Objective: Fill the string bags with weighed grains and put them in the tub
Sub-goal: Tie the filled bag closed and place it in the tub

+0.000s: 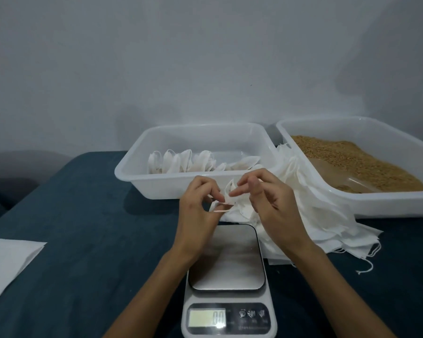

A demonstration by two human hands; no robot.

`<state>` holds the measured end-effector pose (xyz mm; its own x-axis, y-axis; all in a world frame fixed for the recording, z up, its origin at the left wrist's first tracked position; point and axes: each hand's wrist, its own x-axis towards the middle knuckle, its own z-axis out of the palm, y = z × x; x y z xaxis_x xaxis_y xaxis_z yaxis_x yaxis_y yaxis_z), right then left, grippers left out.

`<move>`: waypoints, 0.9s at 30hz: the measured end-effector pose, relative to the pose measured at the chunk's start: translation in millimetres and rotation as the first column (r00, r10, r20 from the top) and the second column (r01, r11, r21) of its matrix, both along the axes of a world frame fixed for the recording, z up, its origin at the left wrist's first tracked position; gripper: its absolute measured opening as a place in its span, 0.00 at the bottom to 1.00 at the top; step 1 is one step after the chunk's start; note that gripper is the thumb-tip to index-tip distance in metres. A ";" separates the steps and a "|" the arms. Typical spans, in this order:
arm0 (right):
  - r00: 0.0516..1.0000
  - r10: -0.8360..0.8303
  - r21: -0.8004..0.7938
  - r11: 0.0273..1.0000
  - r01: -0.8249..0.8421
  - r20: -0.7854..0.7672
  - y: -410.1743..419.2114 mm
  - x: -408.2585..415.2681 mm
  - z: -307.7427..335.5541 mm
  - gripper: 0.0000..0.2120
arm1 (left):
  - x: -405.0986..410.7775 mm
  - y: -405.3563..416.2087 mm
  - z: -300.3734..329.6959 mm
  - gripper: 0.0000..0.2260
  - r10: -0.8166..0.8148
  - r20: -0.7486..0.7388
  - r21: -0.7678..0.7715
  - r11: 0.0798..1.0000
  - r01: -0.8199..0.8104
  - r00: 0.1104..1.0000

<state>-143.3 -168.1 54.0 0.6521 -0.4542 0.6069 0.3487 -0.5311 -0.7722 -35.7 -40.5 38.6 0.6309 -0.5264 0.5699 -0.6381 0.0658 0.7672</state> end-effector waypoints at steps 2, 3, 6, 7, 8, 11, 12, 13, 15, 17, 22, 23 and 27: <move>1.000 -0.027 -0.093 0.995 0.027 0.006 -0.2 0.4 -1.4 0.26 | -2.7 -0.7 0.6 0.11 0.031 0.101 0.013 0.999 -0.033 0.994; 0.999 -0.041 -0.146 0.989 0.039 -0.006 0.0 1.0 -2.3 0.26 | -3.5 -1.1 0.8 0.11 0.048 0.139 0.017 0.999 -0.050 0.989; 0.992 -0.083 -0.252 0.966 0.056 -0.095 -0.1 2.4 -4.3 0.27 | -4.2 -2.0 -0.7 0.11 0.079 0.218 0.025 0.996 -0.086 0.973; 0.988 -0.086 -0.256 0.965 0.050 -0.129 -0.4 2.3 -4.4 0.27 | -4.5 -1.8 -1.2 0.11 0.087 0.231 0.028 0.995 -0.096 0.969; 0.984 -0.077 -0.242 0.970 0.036 -0.162 -0.8 2.0 -4.0 0.26 | -4.9 -1.5 -1.5 0.11 0.096 0.241 0.031 0.994 -0.107 0.966; 0.969 -0.023 -0.153 0.988 -0.016 -0.247 0.4 1.5 -2.7 0.20 | -5.3 -1.1 -2.2 0.10 0.119 0.282 0.042 0.990 -0.136 0.952; 0.964 -0.013 -0.130 0.991 -0.022 -0.264 0.3 1.5 -3.5 0.17 | -5.4 -1.2 -2.8 0.10 0.114 0.296 0.039 0.990 -0.132 0.948; 0.962 -0.008 -0.114 0.993 -0.024 -0.271 -0.2 2.1 -4.5 0.14 | -5.4 -1.5 -3.5 0.11 0.106 0.310 0.035 0.992 -0.122 0.945; 0.967 0.004 -0.089 0.996 -0.028 -0.256 -1.6 3.1 -4.9 0.07 | -4.8 -2.2 -4.8 0.11 0.091 0.309 0.022 0.994 -0.103 0.947; 0.976 0.026 -0.040 0.999 -0.035 -0.215 -2.9 2.9 -3.5 0.06 | -4.9 -2.1 -5.8 0.16 0.092 0.238 0.027 0.994 -0.101 0.967; 0.994 0.011 0.107 0.994 0.001 -0.110 -3.9 0.0 0.8 0.06 | -1.2 -0.5 -7.9 0.31 0.075 0.160 0.118 0.989 -0.095 0.984; 0.995 -0.002 0.115 0.993 0.014 -0.102 -4.1 -0.4 1.5 0.07 | -1.4 -0.4 -7.5 0.31 0.077 0.163 0.118 0.988 -0.097 0.984; 0.989 0.060 0.097 0.994 -0.047 -0.138 -3.4 -1.4 2.6 0.10 | -6.9 0.4 -3.5 0.26 0.043 0.109 0.093 0.994 -0.053 0.993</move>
<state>-144.7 -171.5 56.6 0.7529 -0.4666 0.4641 0.2587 -0.4385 -0.8607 -42.6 -40.1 35.1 0.5951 -0.5522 0.5839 -0.7171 -0.0368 0.6960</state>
